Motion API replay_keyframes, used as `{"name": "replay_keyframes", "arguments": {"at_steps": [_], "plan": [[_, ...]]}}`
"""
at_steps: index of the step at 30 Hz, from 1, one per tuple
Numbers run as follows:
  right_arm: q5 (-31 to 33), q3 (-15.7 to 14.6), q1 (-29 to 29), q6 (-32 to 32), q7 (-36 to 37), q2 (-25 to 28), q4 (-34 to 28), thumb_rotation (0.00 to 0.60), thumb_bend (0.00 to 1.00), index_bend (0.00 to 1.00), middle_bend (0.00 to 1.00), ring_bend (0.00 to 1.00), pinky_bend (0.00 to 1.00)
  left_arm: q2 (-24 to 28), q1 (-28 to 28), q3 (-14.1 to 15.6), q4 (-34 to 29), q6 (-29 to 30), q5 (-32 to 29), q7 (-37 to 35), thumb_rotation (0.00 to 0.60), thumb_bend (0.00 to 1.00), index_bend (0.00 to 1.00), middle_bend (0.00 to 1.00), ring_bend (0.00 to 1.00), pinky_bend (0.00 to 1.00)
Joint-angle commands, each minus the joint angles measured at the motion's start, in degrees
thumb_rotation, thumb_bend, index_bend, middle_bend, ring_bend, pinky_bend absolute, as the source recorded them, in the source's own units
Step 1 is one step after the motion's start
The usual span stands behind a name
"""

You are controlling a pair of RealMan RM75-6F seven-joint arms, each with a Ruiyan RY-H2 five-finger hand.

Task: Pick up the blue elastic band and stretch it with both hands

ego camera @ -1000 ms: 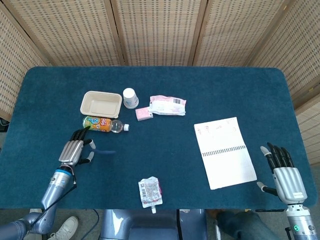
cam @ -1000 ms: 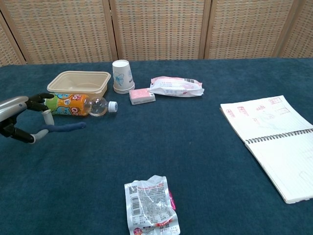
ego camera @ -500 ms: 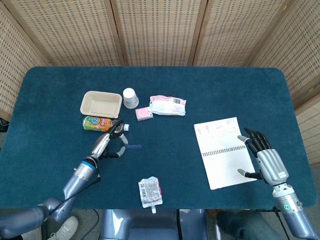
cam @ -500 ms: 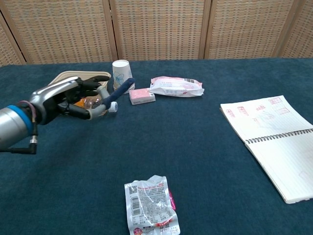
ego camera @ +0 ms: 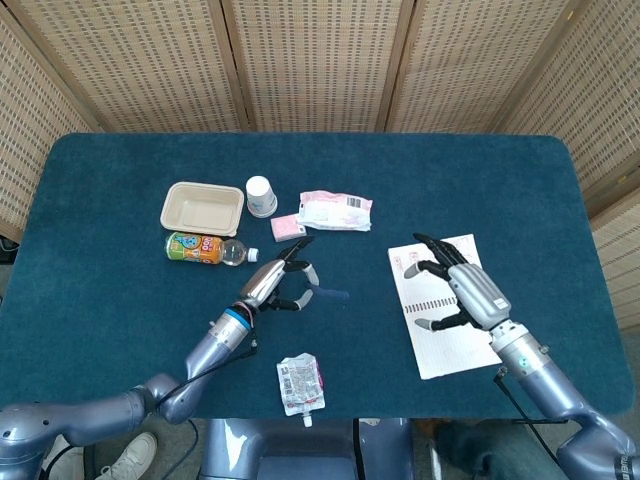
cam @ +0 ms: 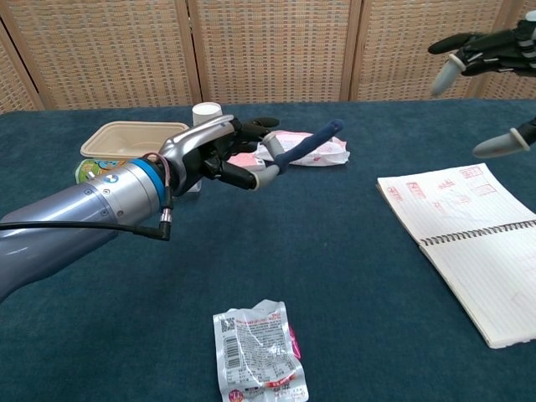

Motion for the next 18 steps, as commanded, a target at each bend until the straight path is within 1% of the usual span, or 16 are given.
{"name": "replay_keyframes", "arguments": {"at_steps": [1, 3, 5, 10, 18], "plan": [[2.3, 1.0, 2.1, -3.0, -0.7, -0.2, -1.1, 0.600, 0.19, 0.42, 0.00, 0.00, 0.00, -0.7, -0.8, -0.6, -0.2, -0.3, -1.0, 1.0, 0.600, 0.48, 0.70, 0.00, 0.00, 0.00], [3.5, 1.2, 3.5, -4.7, -1.8, -0.5, -1.7, 0.600, 0.24, 0.44, 0.00, 0.00, 0.00, -1.2, -1.4, -1.0, -0.5, -0.4, -1.7, 1.7, 0.600, 0.48, 0.70, 0.00, 0.00, 0.00], [4.7, 1.3, 4.4, -5.8, -3.5, -1.1, -2.0, 0.600, 0.26, 0.46, 0.00, 0.00, 0.00, -1.5, -1.9, -1.3, -0.9, -0.5, -2.3, 2.3, 0.600, 0.48, 0.70, 0.00, 0.00, 0.00], [6.7, 1.5, 5.4, -6.2, -5.4, -2.6, -3.1, 0.600, 0.32, 0.51, 0.00, 0.00, 0.00, -1.7, -2.3, -1.3, -1.4, -0.4, -3.3, 3.3, 0.600, 0.48, 0.70, 0.00, 0.00, 0.00], [10.7, 2.2, 7.5, -6.9, -10.3, -5.0, -3.7, 0.600, 0.37, 0.52, 0.00, 0.00, 0.00, -1.9, -2.6, -1.2, -1.7, -0.5, -4.5, 3.6, 0.600, 0.48, 0.70, 0.00, 0.00, 0.00]]}}
